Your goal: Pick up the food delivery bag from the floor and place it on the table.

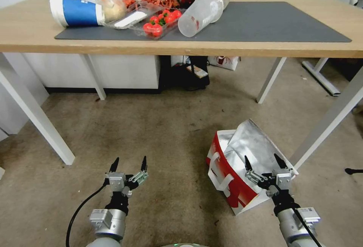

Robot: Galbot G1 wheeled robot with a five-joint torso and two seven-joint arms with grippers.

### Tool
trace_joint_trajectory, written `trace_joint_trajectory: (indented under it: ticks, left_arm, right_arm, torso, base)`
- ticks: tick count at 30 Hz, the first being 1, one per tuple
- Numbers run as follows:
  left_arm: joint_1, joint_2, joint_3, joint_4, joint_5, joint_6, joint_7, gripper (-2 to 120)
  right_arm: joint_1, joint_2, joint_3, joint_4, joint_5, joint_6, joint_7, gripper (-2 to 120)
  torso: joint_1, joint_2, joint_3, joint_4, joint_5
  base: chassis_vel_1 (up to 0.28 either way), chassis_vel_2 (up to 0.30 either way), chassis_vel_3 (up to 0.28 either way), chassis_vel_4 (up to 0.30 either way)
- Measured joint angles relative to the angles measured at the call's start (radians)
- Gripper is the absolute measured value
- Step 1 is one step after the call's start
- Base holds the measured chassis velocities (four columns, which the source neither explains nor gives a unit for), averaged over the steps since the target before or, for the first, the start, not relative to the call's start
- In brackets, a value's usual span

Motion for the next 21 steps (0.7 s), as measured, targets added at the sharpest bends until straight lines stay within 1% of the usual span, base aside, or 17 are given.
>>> trace_joint_trajectory:
  ticks: [8,11,12,14,15,16,17,18,19,21]
  left_arm:
    - [-0.004,0.001,-0.002,0.005,0.012,-0.012,-0.001,100]
    - [-0.003,0.004,-0.002,-0.002,0.016,-0.009,-0.001,100]
    - [-0.003,0.004,-0.002,-0.002,0.016,-0.009,-0.001,100]
    - [-0.001,0.007,-0.004,-0.007,0.018,-0.004,0.007,100]
    - [-0.001,0.007,-0.004,-0.007,0.018,-0.004,0.007,100]
    - [0.002,0.009,-0.005,-0.013,0.019,0.001,0.012,100]
    - [0.003,0.009,-0.005,-0.018,0.02,0.006,0.013,100]
    - [0.003,0.009,-0.005,-0.022,0.02,0.009,0.013,100]
    - [0.003,0.009,-0.005,-0.022,0.02,0.009,0.013,100]
    - [0.003,0.009,-0.005,-0.03,0.02,0.015,0.012,100]
  right_arm:
    - [-0.004,-0.03,0.008,0.021,0.006,-0.007,-0.005,100]
    - [0.018,-0.087,0.04,0.025,0.036,-0.032,-0.016,100]
    - [0.018,-0.087,0.04,0.025,0.036,-0.032,-0.016,100]
    - [0.05,-0.147,0.064,0.011,0.062,-0.064,-0.013,100]
    - [0.05,-0.147,0.064,0.011,0.062,-0.064,-0.013,100]
    - [0.095,-0.227,0.092,-0.021,0.117,-0.107,-0.023,100]
    - [0.132,-0.29,0.112,-0.05,0.157,-0.138,-0.045,100]
    - [0.156,-0.338,0.122,-0.073,0.175,-0.158,-0.062,100]
    - [0.156,-0.338,0.122,-0.073,0.175,-0.158,-0.062,100]
    - [0.207,-0.449,0.132,-0.135,0.213,-0.201,-0.117,100]
  torso:
    - [0.0,0.004,0.0,-0.0002,0.0001]
    - [0.0,0.005,0.0,-0.0003,0.0]
    - [0.0,0.005,0.0,-0.0003,0.0]
    - [0.001,0.006,0.0,0.0,0.0001]
    - [0.001,0.006,0.0,0.0,0.0001]
    - [0.001,0.006,0.0,-0.0001,0.0004]
    - [0.001,0.007,0.0,0.0001,0.0004]
    - [0.001,0.007,0.0,0.0,0.0003]
    - [0.001,0.007,0.0,0.0,0.0003]
    - [0.001,0.008,0.0,0.0002,0.0002]
  base:
    - [0.0,0.0,0.0,0.0]
    - [0.0,0.0,0.0,0.0]
    - [0.0,0.0,0.0,0.0]
    - [0.0,0.0,0.0,0.0]
    - [0.0,0.0,0.0,0.0]
    - [0.0,0.0,0.0,0.0]
    - [0.0,0.0,0.0,0.0]
    - [0.0,0.0,0.0,0.0]
    - [0.0,0.0,0.0,0.0]
    - [0.0,0.0,0.0,0.0]
